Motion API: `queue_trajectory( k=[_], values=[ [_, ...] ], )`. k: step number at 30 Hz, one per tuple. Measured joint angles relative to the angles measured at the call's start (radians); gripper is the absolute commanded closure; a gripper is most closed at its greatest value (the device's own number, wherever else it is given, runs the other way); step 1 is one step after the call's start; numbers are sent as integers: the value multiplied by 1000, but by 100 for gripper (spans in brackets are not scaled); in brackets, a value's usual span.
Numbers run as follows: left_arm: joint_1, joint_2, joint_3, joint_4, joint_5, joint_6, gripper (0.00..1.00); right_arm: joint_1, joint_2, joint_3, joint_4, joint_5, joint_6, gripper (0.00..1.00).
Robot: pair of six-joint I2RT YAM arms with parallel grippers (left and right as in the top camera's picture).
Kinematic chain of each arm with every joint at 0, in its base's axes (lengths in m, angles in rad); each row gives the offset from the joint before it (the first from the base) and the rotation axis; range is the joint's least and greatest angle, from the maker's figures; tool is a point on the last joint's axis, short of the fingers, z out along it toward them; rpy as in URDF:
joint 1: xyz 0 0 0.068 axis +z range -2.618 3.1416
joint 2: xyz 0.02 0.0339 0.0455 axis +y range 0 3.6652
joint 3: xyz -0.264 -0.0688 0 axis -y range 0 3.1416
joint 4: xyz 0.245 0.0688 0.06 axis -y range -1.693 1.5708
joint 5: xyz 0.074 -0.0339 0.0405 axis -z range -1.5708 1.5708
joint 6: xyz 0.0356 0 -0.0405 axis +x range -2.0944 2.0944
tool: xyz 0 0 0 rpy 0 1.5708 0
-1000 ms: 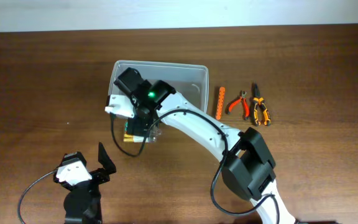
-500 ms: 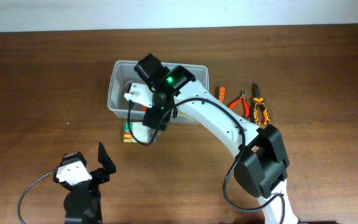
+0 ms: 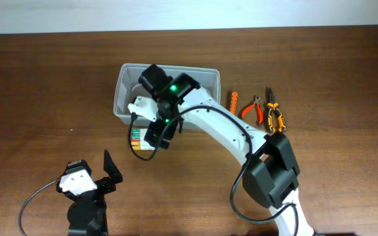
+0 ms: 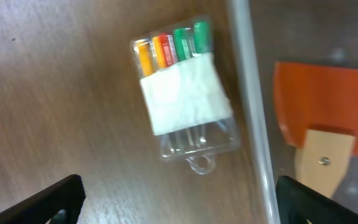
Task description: Pack container
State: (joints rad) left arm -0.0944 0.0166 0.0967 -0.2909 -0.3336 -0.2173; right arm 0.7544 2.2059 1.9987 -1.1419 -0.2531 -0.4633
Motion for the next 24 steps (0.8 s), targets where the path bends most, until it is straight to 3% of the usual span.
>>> queue_trajectory(
  k=[7,12,24],
  values=[
    [0,0,0,0,0,0,1,64,0,0,-14,1,4,8],
    [0,0,0,0,0,0,1,80,0,4,-11,127,8,8],
    [0,0,0,0,0,0,1,68,10,257,-175,130,106,8]
  ],
)
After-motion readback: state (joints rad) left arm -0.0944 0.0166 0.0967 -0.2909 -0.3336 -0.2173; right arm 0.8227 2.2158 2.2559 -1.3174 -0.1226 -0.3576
